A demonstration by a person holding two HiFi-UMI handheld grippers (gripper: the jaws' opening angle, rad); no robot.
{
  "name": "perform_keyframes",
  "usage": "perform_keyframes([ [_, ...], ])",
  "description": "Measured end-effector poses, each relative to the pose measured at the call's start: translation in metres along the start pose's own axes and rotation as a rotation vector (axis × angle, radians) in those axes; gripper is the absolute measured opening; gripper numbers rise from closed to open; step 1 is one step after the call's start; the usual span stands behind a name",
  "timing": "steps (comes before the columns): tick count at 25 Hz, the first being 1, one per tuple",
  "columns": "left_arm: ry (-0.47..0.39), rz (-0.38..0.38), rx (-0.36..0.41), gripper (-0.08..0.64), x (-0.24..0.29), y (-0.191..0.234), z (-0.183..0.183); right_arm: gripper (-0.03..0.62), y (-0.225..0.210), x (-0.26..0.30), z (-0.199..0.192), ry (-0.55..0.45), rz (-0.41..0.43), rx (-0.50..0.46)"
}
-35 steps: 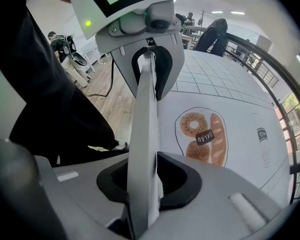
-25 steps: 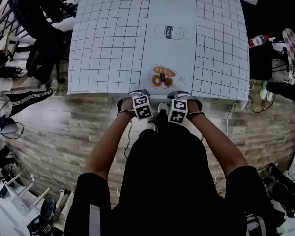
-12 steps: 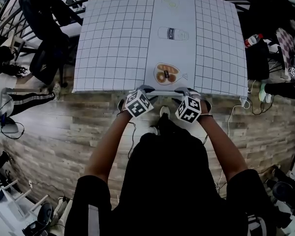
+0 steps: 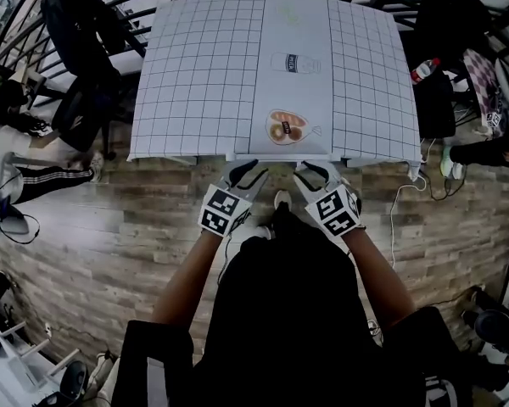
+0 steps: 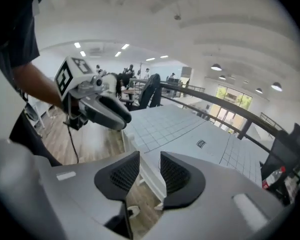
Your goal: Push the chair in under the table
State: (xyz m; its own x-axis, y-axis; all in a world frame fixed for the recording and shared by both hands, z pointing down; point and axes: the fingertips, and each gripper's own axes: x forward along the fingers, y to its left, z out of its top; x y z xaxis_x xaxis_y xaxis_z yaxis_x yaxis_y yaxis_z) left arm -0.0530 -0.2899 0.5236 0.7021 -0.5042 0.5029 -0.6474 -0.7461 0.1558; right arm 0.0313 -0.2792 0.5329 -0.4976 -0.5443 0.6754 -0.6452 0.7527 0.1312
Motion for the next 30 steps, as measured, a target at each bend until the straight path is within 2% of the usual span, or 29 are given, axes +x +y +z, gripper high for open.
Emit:
perform_keyframes([
  [4,-0.131,0.034,-0.053,0.114,-0.033,-0.014,0.021,0.121,-0.006,-0.041,0.026,-0.116,-0.124,0.135],
  [7,-0.206,0.064,-0.026,0.098,-0.052,-0.024,0.025,0.070,0.000,-0.068,0.043,-0.259,-0.177,0.249],
  [10,-0.302,0.091,-0.020,0.053,-0.068,-0.041,0.029,0.009,0.014,-0.088,0.043,-0.382,-0.223,0.275],
  [12,-0.340,0.114,-0.027,0.011,-0.080,-0.057,0.039,0.000,0.024,-0.108,0.044,-0.438,-0.233,0.285],
  [14,-0.367,0.133,-0.034,0.011,-0.096,-0.062,0.049,0.000,0.036,-0.122,0.054,-0.484,-0.234,0.304],
  [16,-0.395,0.157,-0.031,0.011,-0.104,-0.058,0.044,0.000,0.049,-0.120,0.055,-0.513,-0.243,0.315],
  [18,-0.413,0.197,0.008,0.011,-0.109,-0.062,0.032,-0.001,0.063,-0.121,0.046,-0.539,-0.264,0.322],
  [22,-0.397,0.260,0.056,0.011,-0.138,-0.080,0.050,-0.002,0.077,-0.150,0.060,-0.549,-0.297,0.358],
  [25,-0.389,0.271,0.077,0.011,-0.127,-0.086,0.048,-0.002,0.075,-0.147,0.052,-0.534,-0.315,0.354],
  [30,-0.421,0.280,0.071,0.011,-0.125,-0.097,0.051,-0.002,0.075,-0.153,0.052,-0.541,-0.338,0.344],
])
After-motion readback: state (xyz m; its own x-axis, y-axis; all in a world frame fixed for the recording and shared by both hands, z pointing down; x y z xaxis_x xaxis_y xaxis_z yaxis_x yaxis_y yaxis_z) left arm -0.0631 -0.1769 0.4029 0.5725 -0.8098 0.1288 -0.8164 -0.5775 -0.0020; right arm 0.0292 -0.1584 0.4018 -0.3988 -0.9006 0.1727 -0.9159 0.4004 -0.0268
